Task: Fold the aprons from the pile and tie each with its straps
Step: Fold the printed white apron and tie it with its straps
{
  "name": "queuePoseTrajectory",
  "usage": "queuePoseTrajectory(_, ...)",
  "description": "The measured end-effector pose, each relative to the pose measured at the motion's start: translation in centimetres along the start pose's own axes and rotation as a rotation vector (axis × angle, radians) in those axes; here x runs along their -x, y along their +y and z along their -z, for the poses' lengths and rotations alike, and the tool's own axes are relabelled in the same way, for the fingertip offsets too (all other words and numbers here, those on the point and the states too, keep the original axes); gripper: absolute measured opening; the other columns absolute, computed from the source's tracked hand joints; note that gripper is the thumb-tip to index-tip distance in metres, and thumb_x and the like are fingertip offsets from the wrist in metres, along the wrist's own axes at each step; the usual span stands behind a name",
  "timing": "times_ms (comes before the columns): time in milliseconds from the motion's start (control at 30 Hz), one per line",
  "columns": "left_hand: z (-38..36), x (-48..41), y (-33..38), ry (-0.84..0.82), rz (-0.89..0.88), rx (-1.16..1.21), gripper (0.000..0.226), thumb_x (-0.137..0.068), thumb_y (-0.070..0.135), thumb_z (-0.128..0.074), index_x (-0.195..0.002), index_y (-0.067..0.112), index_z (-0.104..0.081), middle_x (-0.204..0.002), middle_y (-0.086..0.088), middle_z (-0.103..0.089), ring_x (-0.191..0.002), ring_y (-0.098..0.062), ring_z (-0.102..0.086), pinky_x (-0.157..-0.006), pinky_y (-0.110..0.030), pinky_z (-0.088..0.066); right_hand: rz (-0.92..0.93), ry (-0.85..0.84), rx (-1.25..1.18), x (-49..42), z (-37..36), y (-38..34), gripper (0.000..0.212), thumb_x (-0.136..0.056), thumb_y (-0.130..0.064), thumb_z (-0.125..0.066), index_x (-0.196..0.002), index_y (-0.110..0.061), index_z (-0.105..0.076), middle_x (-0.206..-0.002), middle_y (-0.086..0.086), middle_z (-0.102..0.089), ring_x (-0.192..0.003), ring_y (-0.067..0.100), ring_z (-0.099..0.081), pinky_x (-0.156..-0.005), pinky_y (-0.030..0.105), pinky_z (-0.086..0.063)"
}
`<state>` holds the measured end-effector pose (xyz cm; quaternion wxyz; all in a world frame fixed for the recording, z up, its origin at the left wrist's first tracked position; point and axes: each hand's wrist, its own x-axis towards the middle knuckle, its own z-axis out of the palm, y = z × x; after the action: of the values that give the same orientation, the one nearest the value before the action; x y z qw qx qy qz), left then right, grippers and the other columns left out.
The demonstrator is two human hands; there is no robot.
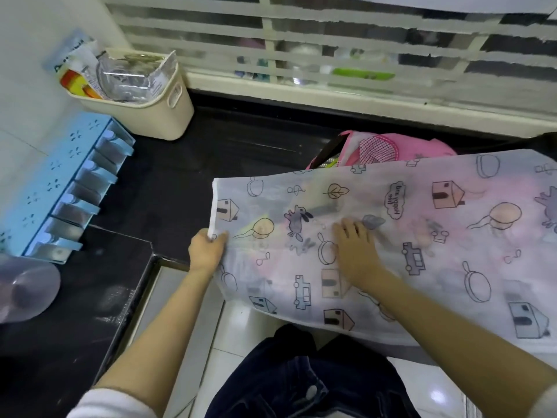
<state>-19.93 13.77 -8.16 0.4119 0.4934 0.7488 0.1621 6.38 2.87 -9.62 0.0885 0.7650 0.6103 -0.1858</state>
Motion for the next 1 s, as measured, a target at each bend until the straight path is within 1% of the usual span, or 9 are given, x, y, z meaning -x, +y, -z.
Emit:
queuePoseTrajectory(100, 1.2, 1.1, 0.3, 0.148, -0.314, -0.135, 0.019, -0.096, 0.027, -0.051, -0.095, 0.008, -0.050, -0.077, 0.002, -0.058, -0.069, -0.020, -0.054, -0.060, -0.032, -0.040, -0.004, 0.035, -0.035, 0.1, -0.1, -1.2, 0.045, -0.097, -0.027, -0.036, -0.136, -0.004, -0.040, -0.143, 0.019, -0.035, -0.132, 0.040, -0.033, -0.105, 0.054, -0.030)
queuePoseTrajectory(200, 3.3, 0.5, -0.5, 0.257, -0.412, -0.272, 0.025, -0.099, 0.031, -0.043, -0.092, 0.007, -0.042, -0.077, -0.005, -0.057, -0.067, -0.027, -0.052, -0.059, -0.036, -0.039, 0.039, -0.015, -0.010, -0.2, -0.3, -2.9, 0.045, -0.091, -0.030, -0.035, -0.119, -0.002, -0.058, -0.124, 0.022, -0.056, -0.114, 0.045, -0.054, -0.091, 0.063, -0.042)
queuePoseTrajectory(267, 4.8, -0.3, -1.6, 0.270, -0.364, -0.353, 0.025, -0.100, 0.030, -0.039, -0.090, 0.007, -0.038, -0.078, -0.009, -0.055, -0.068, -0.032, -0.051, -0.061, -0.037, -0.036, 0.098, -0.057, -0.005, -0.4, -0.5, -4.5, 0.049, -0.096, -0.032, -0.033, -0.133, -0.004, -0.048, -0.139, 0.020, -0.046, -0.129, 0.043, -0.041, -0.102, 0.064, -0.032)
queuePoseTrajectory(367, 6.1, -0.8, -2.3, 0.311, -0.343, -0.486, 0.012, -0.096, 0.012, -0.046, -0.102, 0.002, -0.044, -0.099, -0.018, -0.053, -0.085, -0.038, -0.052, -0.068, -0.043, -0.037, 0.159, -0.093, 0.017, -0.9, -1.3, -6.0, 0.054, -0.102, -0.035, -0.022, -0.151, -0.014, -0.009, -0.159, 0.008, -0.005, -0.145, 0.034, -0.003, -0.115, 0.054, -0.006)
queuePoseTrajectory(433, 5.7, -1.3, -2.2, 0.316, -0.385, -0.638, 0.034, -0.084, -0.005, -0.052, -0.117, -0.004, -0.048, -0.117, -0.026, -0.047, -0.099, -0.043, -0.048, -0.079, -0.048, -0.038, 0.175, -0.088, 0.029, -1.1, -1.1, -6.8, 0.055, -0.103, -0.037, -0.018, -0.151, -0.017, -0.003, -0.159, 0.006, 0.001, -0.145, 0.034, 0.000, -0.115, 0.052, -0.006)
queuePoseTrajectory(533, 2.5, -0.9, 0.0, 0.080, -0.666, -0.668, 0.053, -0.075, -0.006, -0.058, -0.126, 0.004, -0.051, -0.136, -0.022, -0.042, -0.118, -0.042, -0.046, -0.094, -0.049, -0.042, 0.199, -0.057, -0.027, -1.6, -0.2, -7.3, 0.057, -0.103, -0.034, -0.021, -0.151, -0.017, 0.005, -0.159, 0.004, 0.002, -0.146, 0.028, -0.001, -0.116, 0.049, -0.010)
queuePoseTrajectory(633, -2.3, -0.2, 2.9, -0.205, -0.881, -0.818, 0.056, -0.095, 0.013, -0.048, -0.147, 0.016, -0.028, -0.157, -0.012, -0.013, -0.145, -0.031, -0.010, -0.117, -0.045, -0.016, 0.268, -0.054, 0.037, -2.7, 0.6, -7.1, 0.055, -0.104, -0.030, -0.023, -0.151, -0.019, 0.002, -0.159, 0.002, 0.006, -0.146, 0.023, 0.007, -0.117, 0.047, -0.003)
queuePoseTrajectory(767, -5.8, -0.9, 5.0, -0.452, -0.760, -1.010, 0.071, -0.097, 0.040, -0.043, -0.151, 0.031, 0.003, -0.158, -0.004, 0.018, -0.143, -0.034, 0.019, -0.113, -0.059, 0.001, 0.326, -0.119, 0.189, -4.4, 1.9, -5.0, 0.059, -0.102, -0.038, -0.026, -0.151, -0.024, 0.005, -0.159, -0.002, 0.008, -0.146, 0.027, 0.008, -0.113, 0.058, -0.001)
queuePoseTrajectory(1000, -5.7, -3.6, 6.6, -0.496, -0.496, -1.025, 0.108, -0.074, 0.064, -0.064, -0.148, 0.039, 0.010, -0.155, -0.002, 0.025, -0.143, -0.035, 0.018, -0.110, -0.064, -0.007, -0.046, -0.235, 0.207, -6.7, 4.7, 6.5, 0.066, -0.099, -0.049, -0.019, -0.149, -0.025, 0.016, -0.156, -0.003, 0.021, -0.145, 0.033, 0.010, -0.111, 0.062, -0.016)
